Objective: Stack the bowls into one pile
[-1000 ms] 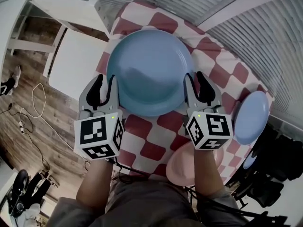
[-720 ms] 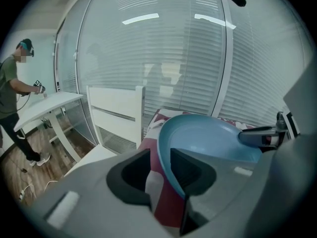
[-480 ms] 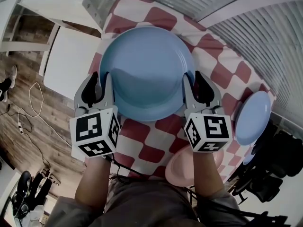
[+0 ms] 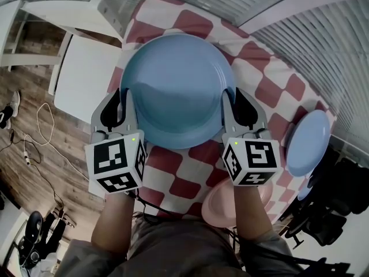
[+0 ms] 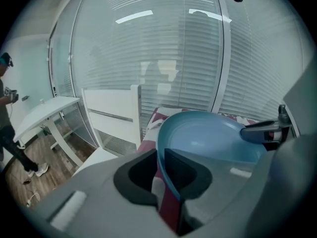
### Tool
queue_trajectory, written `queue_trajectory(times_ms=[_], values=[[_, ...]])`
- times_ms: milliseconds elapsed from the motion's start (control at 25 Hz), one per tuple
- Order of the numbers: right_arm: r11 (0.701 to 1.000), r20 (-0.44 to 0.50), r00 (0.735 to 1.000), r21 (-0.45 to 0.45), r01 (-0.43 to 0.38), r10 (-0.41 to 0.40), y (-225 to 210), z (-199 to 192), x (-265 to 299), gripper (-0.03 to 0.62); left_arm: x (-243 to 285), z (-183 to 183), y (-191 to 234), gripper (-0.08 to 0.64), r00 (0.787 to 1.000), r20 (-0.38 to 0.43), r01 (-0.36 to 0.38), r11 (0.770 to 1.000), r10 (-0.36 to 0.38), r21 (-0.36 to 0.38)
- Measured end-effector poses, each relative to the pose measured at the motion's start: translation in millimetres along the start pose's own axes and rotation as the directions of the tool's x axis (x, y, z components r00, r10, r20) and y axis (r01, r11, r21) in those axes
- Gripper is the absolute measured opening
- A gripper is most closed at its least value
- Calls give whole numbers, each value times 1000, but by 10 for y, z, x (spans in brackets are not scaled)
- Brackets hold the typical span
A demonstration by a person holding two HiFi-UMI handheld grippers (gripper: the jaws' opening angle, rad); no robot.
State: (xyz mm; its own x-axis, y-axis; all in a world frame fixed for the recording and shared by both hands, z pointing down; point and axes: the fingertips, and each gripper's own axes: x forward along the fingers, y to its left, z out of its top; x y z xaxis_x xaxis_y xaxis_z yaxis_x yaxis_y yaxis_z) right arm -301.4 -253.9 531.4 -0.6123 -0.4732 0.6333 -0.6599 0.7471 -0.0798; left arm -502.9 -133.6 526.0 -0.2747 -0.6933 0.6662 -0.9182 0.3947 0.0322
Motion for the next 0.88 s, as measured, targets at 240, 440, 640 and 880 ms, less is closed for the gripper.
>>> queue_trajectory(times_ms=[240, 440, 640, 880], values=[[999, 17, 1000, 32, 10, -11, -33, 135, -126, 75, -114, 130, -35, 48, 1000, 9, 2, 999, -3, 32], [998, 57, 998, 53, 35, -38, -106, 294, -318, 61, -251, 267, -138, 48, 1000, 21, 19, 998, -20, 57], [996, 82, 995, 65, 59, -64, -180, 368, -625, 58, -470, 366, -307, 48, 999, 30, 32, 995, -35, 93], [994, 117, 989, 68, 88, -95, -336, 385, -1080, 54, -781, 386, -622, 51, 997, 35, 57, 990, -62, 129]])
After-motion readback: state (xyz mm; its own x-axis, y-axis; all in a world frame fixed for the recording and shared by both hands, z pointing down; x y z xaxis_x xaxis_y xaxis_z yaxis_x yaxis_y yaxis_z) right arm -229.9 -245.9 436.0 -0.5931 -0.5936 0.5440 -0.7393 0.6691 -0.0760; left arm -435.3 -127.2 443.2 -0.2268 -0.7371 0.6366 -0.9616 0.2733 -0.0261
